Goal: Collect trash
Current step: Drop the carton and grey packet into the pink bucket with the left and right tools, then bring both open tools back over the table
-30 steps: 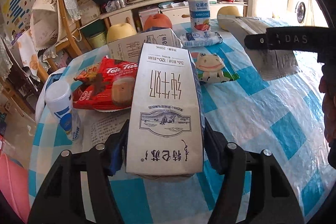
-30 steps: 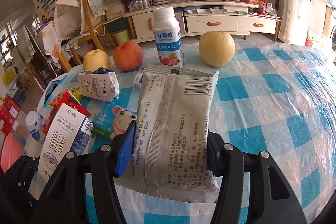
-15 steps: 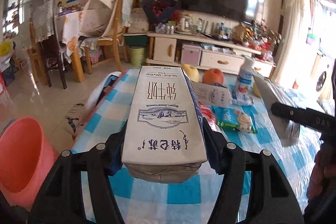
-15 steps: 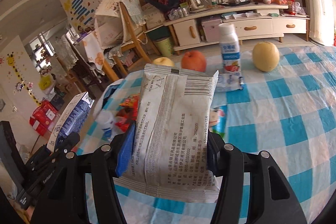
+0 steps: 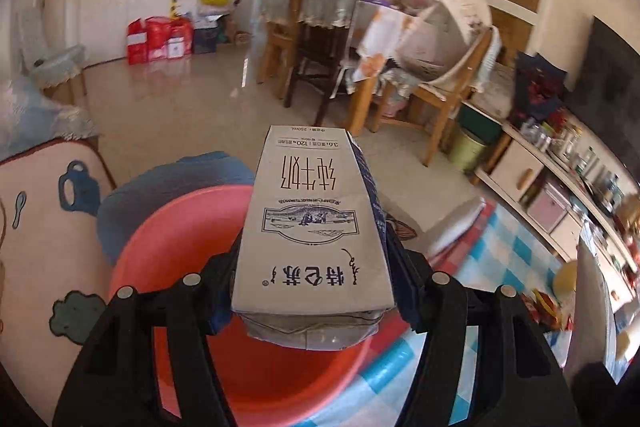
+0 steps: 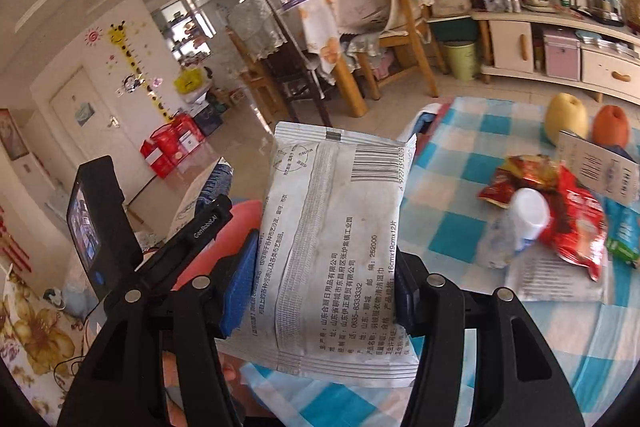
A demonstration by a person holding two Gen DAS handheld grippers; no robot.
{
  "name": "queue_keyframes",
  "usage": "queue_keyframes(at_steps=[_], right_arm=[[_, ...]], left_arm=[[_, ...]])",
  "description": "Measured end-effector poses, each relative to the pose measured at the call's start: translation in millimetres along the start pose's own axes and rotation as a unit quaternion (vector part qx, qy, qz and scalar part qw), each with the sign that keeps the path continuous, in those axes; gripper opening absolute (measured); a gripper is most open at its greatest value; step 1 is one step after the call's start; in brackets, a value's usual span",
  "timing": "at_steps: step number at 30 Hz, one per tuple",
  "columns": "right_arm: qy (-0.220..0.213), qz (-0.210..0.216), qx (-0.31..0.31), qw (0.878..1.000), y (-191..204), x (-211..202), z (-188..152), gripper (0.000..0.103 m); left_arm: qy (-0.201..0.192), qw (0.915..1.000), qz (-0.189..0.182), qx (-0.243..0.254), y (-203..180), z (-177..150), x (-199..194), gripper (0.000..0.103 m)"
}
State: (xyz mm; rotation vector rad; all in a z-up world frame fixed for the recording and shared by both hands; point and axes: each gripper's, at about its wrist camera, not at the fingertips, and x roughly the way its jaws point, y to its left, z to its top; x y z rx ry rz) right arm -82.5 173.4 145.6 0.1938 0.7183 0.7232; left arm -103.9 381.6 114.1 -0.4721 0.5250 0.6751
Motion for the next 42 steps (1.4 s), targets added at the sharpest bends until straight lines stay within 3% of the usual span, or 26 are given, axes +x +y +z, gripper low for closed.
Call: queue_keyframes(at_steps=[5, 8, 9, 10, 11, 14, 20, 28, 32, 36, 42], right_arm=[[0.027, 0.032, -0.023, 0.999, 54, 54, 14, 0.059], [0.044, 0.034, -0.032, 0.998, 76, 87, 15, 0.063], [0.048, 0.027, -0.035, 0.998, 79, 95, 13, 0.064], [0.053, 0.028, -0.037, 0.997, 80, 102, 11, 0.067], [0.055, 0.038, -0.034, 0.997, 81, 108, 10, 0.074], [0.048, 0.039, -0.02, 0.998, 71, 111, 4, 0.082], [0.022, -0.004, -0.01, 1.0, 46, 85, -2, 0.09], [0.005, -0.08, -0.026, 0.996, 9, 43, -18, 0.09], [-0.007, -0.117, -0.057, 0.991, -5, 27, -28, 0.09], [-0.029, -0.149, -0.086, 0.985, -18, 10, -40, 0.091], [-0.052, -0.191, -0.125, 0.972, -37, -15, -55, 0.098]], left_arm=[[0.054, 0.9948, 0.036, -0.078, 54, 14, 32, 0.064], [0.072, 0.9917, 0.042, -0.097, 68, 7, 40, 0.065], [0.075, 0.9905, 0.062, -0.098, 72, 7, 42, 0.065], [0.077, 0.989, 0.074, -0.102, 71, 7, 44, 0.065], [0.081, 0.9872, 0.073, -0.116, 78, 7, 46, 0.065], [0.096, 0.9841, 0.064, -0.135, 80, 4, 53, 0.067], [0.062, 0.9909, 0.037, -0.114, 63, 2, 50, 0.076], [-0.029, 0.9946, -0.045, -0.089, 32, -6, 24, 0.086], [-0.058, 0.9936, -0.086, -0.046, 7, -12, 11, 0.088], [-0.063, 0.9904, -0.123, -0.005, -18, -19, 1, 0.088], [-0.056, 0.9883, -0.126, 0.065, -55, -26, -9, 0.088]])
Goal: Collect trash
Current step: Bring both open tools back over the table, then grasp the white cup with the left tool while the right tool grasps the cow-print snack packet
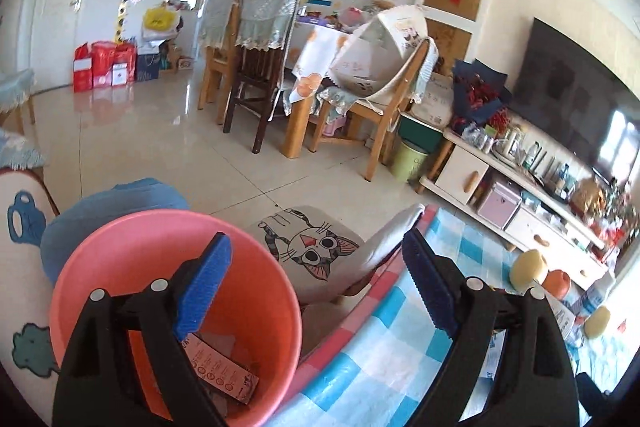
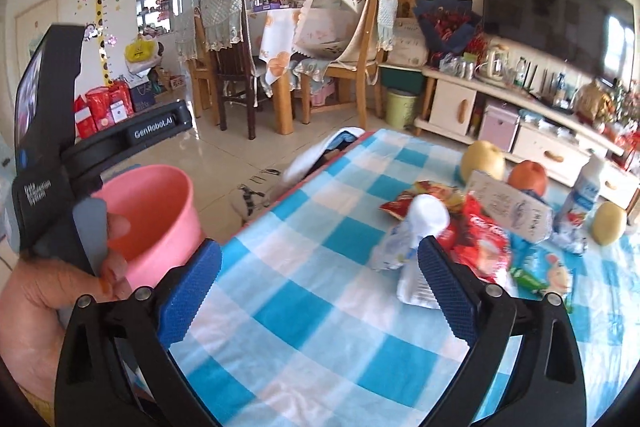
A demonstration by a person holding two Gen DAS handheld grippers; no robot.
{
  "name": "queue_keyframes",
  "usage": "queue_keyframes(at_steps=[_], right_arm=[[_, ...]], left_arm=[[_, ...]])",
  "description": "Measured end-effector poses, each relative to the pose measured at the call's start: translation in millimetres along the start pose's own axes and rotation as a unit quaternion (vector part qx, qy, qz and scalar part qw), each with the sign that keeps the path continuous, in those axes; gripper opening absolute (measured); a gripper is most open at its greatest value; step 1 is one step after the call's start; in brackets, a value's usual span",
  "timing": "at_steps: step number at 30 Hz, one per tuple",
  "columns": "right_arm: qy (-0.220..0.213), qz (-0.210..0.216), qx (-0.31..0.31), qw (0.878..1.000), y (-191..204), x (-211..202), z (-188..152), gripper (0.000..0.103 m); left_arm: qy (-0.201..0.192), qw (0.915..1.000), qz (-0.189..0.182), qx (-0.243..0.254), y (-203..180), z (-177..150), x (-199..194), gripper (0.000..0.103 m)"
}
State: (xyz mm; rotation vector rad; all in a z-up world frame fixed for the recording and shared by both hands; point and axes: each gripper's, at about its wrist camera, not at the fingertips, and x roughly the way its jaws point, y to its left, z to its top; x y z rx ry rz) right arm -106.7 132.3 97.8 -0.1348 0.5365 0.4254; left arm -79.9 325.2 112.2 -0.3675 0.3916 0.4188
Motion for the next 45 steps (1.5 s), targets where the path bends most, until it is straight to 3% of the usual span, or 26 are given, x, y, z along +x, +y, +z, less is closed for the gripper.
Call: queue_keyframes(at_steps=[10, 22, 29, 36, 45], right_arm=[[0.019, -0.037, 0.041, 0.998, -53, -15, -30, 0.098], [0.03, -0.039, 0.082, 0.995, -109, -25, -53, 0.098], [0.035, -0.04, 0.097, 0.994, -132, -30, -56, 0.098], [0.048, -0.049, 0.135, 0.989, -174, -34, -56, 0.098], [0.072, -0.085, 0.197, 0.974, -232, -24, -63, 0.098]], left_arm=[[0.014, 0.9932, -0.064, 0.096, -53, -22, -1, 0.088], [0.027, 0.9712, -0.152, 0.181, -114, -55, -8, 0.088], [0.041, 0.9569, -0.179, 0.225, -142, -76, -10, 0.088], [0.062, 0.9369, -0.184, 0.291, -168, -103, -6, 0.087], [0.085, 0.9259, -0.155, 0.334, -187, -128, 7, 0.079]])
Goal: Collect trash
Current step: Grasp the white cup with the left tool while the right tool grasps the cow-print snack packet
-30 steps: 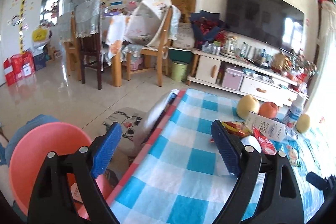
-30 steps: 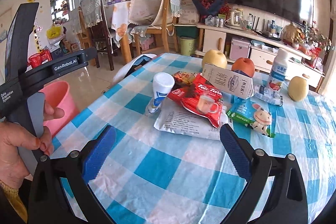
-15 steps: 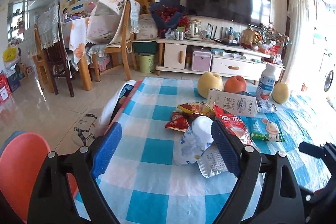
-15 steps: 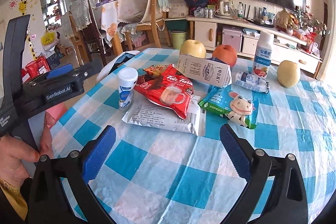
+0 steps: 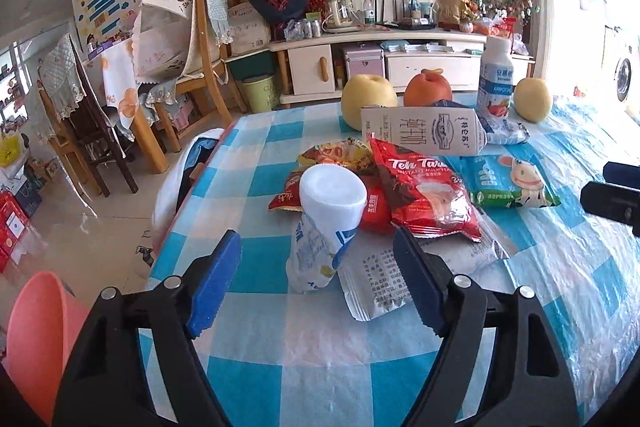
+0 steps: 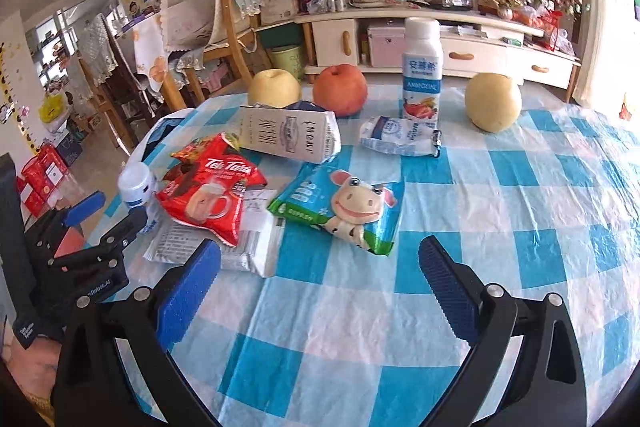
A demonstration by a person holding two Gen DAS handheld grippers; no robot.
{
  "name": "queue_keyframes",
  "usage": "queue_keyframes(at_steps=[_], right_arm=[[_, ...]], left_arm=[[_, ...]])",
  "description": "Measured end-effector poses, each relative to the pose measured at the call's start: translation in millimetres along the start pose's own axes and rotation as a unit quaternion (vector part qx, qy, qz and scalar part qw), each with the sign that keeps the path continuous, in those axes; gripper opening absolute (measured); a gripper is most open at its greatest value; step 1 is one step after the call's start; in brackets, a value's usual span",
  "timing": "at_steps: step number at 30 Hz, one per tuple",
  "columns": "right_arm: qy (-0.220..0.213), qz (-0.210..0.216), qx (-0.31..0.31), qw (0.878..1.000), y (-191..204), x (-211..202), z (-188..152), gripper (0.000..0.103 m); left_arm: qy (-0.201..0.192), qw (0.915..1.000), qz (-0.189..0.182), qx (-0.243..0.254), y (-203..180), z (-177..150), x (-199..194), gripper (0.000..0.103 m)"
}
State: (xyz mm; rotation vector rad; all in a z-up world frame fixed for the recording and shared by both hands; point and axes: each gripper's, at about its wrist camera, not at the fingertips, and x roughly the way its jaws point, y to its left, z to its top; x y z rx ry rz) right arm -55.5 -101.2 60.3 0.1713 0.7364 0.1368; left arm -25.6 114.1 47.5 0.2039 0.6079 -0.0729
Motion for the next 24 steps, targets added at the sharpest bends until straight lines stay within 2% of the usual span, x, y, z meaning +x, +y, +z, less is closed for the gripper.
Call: queue_keyframes(at_steps=[4, 9, 12, 14, 19, 24], right_arm=[[0.018, 0.017, 0.056, 0.998, -21, 19, 8, 0.098], [0.035, 0.026, 0.071, 0.997, -23, 42, 14, 0.098], [0.03, 0.017, 0.045, 0.998, -17, 51, 20, 0.098], [0.026, 0.01, 0.019, 0.999, -13, 56, 24, 0.098], [0.023, 0.024, -0.038, 0.999, -10, 61, 31, 0.098], [0.033, 0.02, -0.111, 0.993, -10, 78, 33, 0.097]], left_arm=[[0.008, 0.9999, 0.014, -0.003, 0, -1, 9, 0.073], [0.017, 0.9996, 0.022, -0.003, -1, 1, 19, 0.066], [0.033, 0.9993, 0.014, -0.012, 0, 2, 26, 0.059], [0.046, 0.9985, 0.006, -0.031, 4, 1, 32, 0.047], [0.051, 0.9975, 0.001, -0.049, 8, 0, 38, 0.03], [0.046, 0.9979, -0.002, -0.046, 4, 1, 38, 0.022]])
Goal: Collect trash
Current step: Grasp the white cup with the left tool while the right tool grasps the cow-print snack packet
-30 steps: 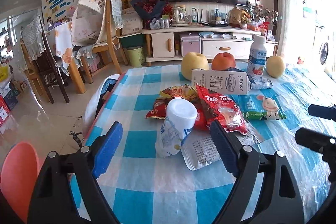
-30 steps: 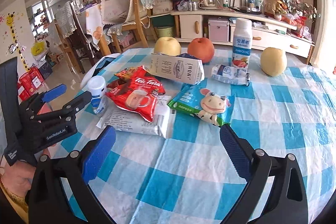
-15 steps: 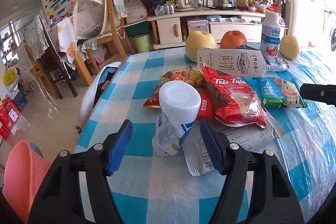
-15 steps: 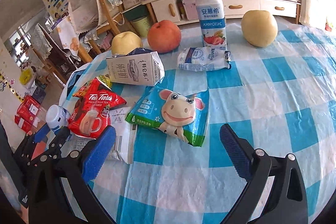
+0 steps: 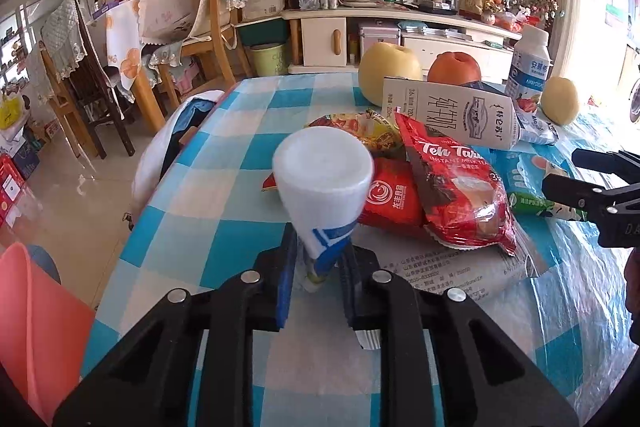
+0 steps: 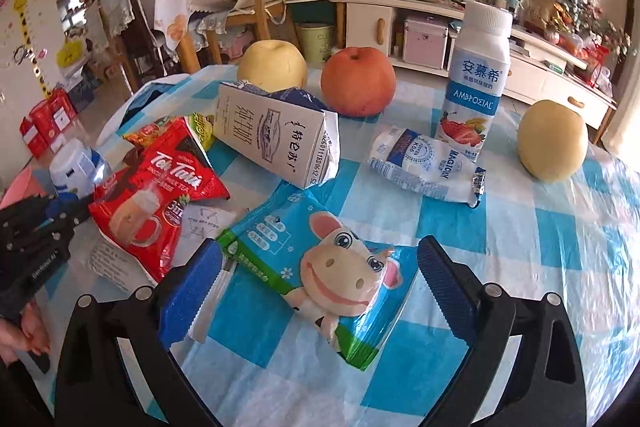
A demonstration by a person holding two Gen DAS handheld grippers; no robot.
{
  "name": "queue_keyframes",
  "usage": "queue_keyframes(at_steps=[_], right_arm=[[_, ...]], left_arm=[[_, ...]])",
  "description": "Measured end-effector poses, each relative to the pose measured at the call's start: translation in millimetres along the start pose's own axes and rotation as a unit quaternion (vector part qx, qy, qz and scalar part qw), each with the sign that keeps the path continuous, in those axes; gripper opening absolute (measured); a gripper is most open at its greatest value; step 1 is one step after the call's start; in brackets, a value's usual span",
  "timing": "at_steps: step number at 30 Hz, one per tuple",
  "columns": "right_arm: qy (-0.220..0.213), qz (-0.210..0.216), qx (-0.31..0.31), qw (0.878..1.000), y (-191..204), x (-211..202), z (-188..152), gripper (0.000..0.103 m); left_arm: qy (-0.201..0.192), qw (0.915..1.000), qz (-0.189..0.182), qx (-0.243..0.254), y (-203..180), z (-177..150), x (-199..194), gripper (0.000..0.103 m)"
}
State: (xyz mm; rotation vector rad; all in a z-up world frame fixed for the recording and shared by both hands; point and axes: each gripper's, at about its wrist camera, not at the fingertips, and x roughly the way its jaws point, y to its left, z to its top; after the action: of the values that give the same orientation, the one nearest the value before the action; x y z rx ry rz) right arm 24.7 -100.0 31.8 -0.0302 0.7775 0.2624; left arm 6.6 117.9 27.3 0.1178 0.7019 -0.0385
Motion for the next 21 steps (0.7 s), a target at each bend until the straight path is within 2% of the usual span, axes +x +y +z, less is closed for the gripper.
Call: queue_keyframes(at_steps=[3, 4, 5, 10, 13, 21], right_arm=[[0.013, 0.003, -0.004, 1.0, -9, 9, 0, 0.091], [0.016, 0.006, -0.003, 1.0, -12, 11, 0, 0.084], [0.017, 0.009, -0.003, 1.0, -14, 12, 0, 0.083], [0.021, 0.018, -0.021, 0.999, -11, 14, 0, 0.085], [0.021, 0.019, -0.045, 0.999, -1, 14, -1, 0.089], [0.038, -0.024, -0.096, 0.994, 15, 26, -2, 0.09]], left_arm=[[-0.001, 1.0, -0.002, -0.003, 0, 1, 0, 0.021], [-0.001, 1.0, -0.003, -0.005, 1, 1, 0, 0.021], [-0.001, 1.0, -0.004, -0.006, 1, 1, 0, 0.021], [0.0, 0.9998, -0.01, -0.015, 4, 4, 0, 0.019], [-0.001, 0.9997, -0.015, -0.021, 5, 5, -2, 0.019], [-0.006, 0.9995, -0.02, -0.023, 6, 6, -6, 0.018]])
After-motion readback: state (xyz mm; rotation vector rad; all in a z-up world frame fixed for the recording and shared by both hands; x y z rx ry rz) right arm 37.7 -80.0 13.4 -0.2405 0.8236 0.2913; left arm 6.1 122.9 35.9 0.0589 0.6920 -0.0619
